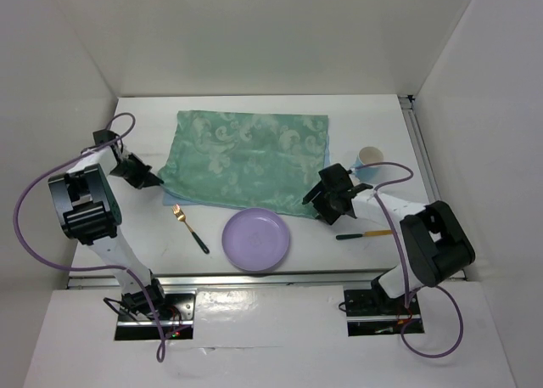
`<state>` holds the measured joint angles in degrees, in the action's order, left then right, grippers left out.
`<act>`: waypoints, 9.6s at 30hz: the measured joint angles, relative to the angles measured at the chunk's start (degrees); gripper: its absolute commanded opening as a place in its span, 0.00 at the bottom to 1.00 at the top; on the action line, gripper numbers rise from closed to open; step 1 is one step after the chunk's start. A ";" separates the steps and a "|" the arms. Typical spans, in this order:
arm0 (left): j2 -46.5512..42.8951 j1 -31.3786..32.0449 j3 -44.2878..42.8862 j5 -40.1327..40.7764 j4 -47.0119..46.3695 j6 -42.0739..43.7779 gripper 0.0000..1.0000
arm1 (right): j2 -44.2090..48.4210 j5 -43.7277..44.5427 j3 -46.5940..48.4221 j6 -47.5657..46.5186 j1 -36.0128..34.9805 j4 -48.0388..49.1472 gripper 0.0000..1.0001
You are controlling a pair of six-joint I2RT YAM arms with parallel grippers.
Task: Set the dinner table for one person
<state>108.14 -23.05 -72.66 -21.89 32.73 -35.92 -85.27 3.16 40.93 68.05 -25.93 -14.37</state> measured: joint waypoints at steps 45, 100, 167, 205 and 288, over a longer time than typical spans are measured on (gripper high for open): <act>1.51 7.15 -20.94 -15.80 1.95 1.22 0.00 | -15.56 1.14 39.21 -27.67 15.65 0.24 0.00; 1.33 8.15 -1.33 6.38 2.10 5.79 0.28 | -12.87 -7.54 21.40 -27.45 13.18 0.22 0.00; -10.95 4.83 12.37 11.02 1.09 0.83 0.30 | -3.32 -5.53 11.04 -28.96 8.76 -2.27 0.06; -4.76 4.52 9.53 9.16 -2.73 -0.50 0.00 | -4.11 -5.29 12.02 -28.46 8.74 -4.09 0.64; -24.50 -3.17 -43.85 -15.58 29.09 1.33 0.00 | 15.63 -5.86 75.54 -38.10 12.96 -38.71 0.00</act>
<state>83.64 -26.22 -116.51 -37.47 61.82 -34.59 -69.65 -2.70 116.46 29.95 -12.97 -53.08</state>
